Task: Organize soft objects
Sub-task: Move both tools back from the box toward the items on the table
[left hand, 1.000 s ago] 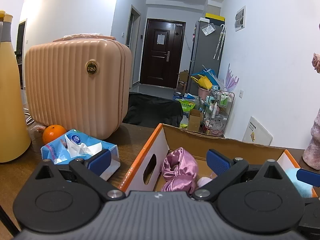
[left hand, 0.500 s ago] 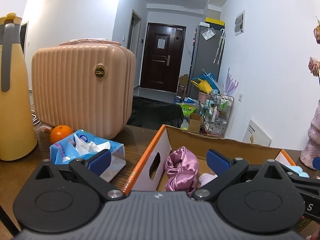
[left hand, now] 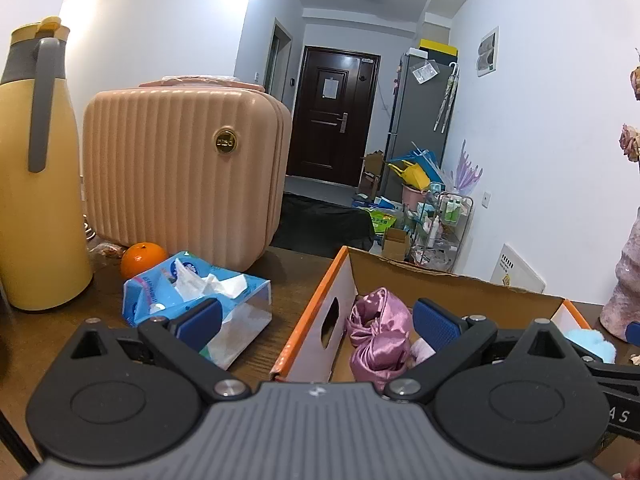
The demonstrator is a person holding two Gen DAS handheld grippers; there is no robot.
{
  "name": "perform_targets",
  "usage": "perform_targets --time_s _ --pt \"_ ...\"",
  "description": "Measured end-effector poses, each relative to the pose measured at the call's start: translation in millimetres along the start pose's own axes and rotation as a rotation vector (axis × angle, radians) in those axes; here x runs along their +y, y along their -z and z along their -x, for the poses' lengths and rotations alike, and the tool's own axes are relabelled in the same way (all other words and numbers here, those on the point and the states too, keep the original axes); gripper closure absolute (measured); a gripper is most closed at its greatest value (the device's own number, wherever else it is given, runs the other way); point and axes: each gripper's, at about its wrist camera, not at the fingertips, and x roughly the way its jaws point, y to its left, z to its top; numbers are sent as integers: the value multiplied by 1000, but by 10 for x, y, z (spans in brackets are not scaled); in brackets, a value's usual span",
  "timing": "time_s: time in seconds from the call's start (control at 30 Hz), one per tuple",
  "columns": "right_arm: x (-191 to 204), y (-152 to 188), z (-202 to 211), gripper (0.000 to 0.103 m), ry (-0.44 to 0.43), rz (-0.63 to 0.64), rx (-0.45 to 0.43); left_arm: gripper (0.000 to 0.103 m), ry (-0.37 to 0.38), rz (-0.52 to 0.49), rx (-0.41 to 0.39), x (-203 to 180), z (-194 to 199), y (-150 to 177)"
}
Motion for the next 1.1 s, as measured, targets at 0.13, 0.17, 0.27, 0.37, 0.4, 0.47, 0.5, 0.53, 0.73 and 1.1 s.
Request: perform_targets --time_s 0.13,0.17,0.27,0.37,0.4,0.47,0.5,0.53,0.73,1.1 --pt "-23 35 93 0 -4 -2 -1 0 0 -3 0 30 62 26" --pt "-18 48 126 0 -4 0 -1 0 0 -5 0 43 85 38" --pt "-23 80 225 0 -6 6 -4 0 -2 -12 -1 89 176 80" --pt "-39 105 340 0 -8 4 -18 0 -5 -15 -1 132 276 120" --pt "-48 109 396 0 -7 3 -29 0 -6 -15 -2 153 313 135" --pt "-60 114 499 0 -7 -2 -50 0 -7 -14 -3 188 379 152" --pt "-68 114 553 0 -7 -7 -60 0 -8 -14 -4 205 416 161" --pt "-76 113 610 0 -8 -11 -68 0 -9 -14 -5 224 459 176" --pt "-111 110 967 0 -12 -21 -118 0 -13 -19 -6 279 694 263" --pt "-117 216 1476 0 -25 -42 -165 0 8 -47 -21 361 1075 388"
